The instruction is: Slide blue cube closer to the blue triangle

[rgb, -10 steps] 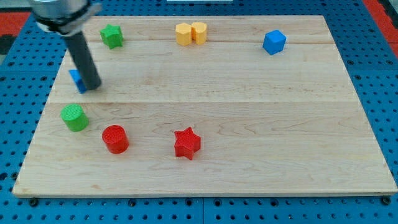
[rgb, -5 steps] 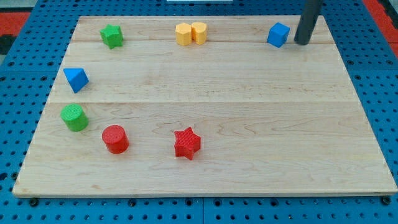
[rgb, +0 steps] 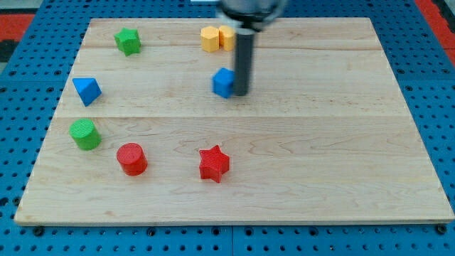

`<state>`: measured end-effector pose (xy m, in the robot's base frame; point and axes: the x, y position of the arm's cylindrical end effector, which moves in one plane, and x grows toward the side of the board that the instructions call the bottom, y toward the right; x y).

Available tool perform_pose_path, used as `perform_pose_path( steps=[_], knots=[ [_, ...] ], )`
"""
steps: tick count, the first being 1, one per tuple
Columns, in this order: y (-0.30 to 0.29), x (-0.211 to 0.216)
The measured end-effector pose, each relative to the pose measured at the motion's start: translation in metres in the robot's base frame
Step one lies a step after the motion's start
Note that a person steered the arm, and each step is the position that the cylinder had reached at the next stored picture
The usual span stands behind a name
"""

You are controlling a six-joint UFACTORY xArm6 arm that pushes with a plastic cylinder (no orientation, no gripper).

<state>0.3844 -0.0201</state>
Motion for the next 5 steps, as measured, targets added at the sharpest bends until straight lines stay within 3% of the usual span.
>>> perform_pose_path(
  steps=[2, 3, 4, 5],
  knots=[
    [0.018, -0.039],
    [-0.027, -0.036],
    [-0.109, -0.008],
    [-0.085, -0.005]
  ],
)
